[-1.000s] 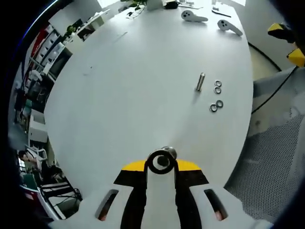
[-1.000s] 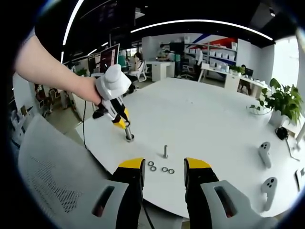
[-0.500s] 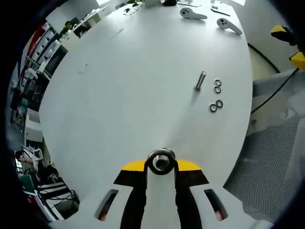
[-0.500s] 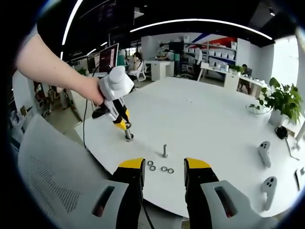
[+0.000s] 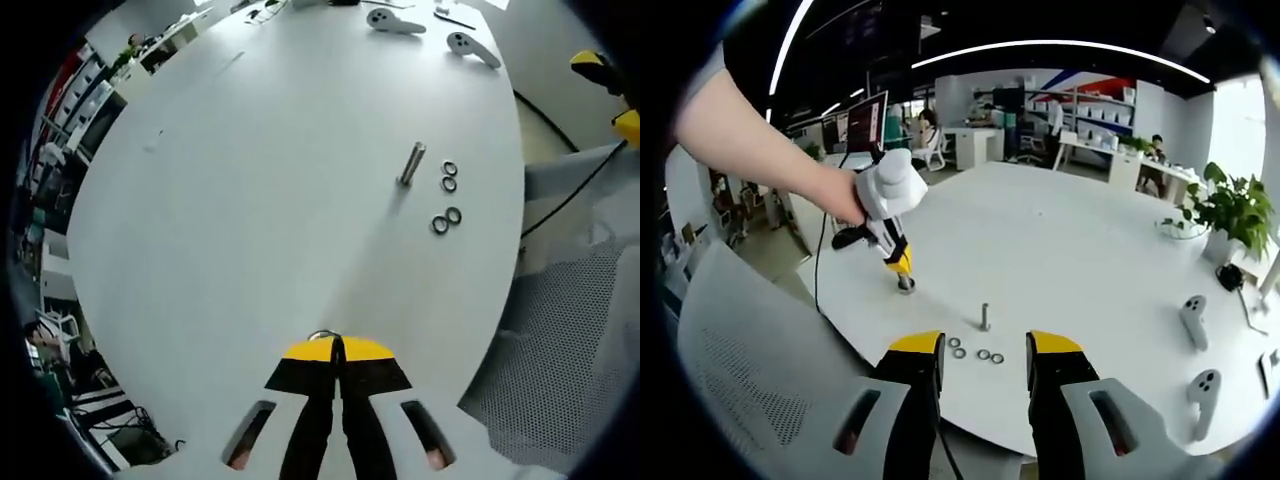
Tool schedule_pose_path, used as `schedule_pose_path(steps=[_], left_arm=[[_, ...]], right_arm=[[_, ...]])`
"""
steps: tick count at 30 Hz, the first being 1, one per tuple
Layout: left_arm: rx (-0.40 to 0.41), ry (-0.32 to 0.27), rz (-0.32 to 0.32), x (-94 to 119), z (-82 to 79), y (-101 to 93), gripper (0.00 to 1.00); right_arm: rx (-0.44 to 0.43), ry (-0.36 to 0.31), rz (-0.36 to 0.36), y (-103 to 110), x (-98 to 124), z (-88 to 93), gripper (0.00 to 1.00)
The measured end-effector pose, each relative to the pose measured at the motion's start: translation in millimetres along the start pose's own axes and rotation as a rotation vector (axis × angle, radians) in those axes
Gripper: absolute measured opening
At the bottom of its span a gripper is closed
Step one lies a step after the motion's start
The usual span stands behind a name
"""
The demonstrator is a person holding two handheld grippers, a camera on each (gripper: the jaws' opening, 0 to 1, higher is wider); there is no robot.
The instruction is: Place the washer onto the threaded stud by aligning its center hole with the stud, sliding it down to the base, and recovering from edge contact or off-axis alignment until the washer reaches the visible bottom stop.
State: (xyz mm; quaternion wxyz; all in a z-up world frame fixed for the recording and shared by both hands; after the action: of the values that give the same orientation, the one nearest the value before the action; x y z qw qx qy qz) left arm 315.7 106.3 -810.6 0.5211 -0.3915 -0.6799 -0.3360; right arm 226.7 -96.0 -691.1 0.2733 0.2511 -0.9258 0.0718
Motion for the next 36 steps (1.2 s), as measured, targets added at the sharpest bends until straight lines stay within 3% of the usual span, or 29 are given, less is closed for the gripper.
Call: schedule_pose_path(steps=[8,23,36], left_arm=[[0.004,0.011,0.003,-1.6,2.6,0.3,0.0],[0.079,-0.036,0.004,8.1,-2.8,3.3,0.0],[0.07,-0.025,-0.004,2.0,0.0,1.1,0.0]], right_arm=[[0.0,0.001,-0.001,0.0,-0.6,-0.5,0.35],[-0.001,-0.004,-0.002,0.3,-0.3,-1.2,0.35],[-0.001,-0.004,-0.005,0.3,0.0,-1.0,0.35]])
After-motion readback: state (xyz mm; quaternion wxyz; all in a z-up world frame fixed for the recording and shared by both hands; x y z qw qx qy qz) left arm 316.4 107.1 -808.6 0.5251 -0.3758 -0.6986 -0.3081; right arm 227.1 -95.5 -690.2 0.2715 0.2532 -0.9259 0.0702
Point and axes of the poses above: the point that each gripper's makers call its tool centre point, and the gripper's own axes: x roughly backward along the fingers, y roughly to its left, z roughly out of its underside, the point moved 1 cm from there along x, roughly backward along the fingers
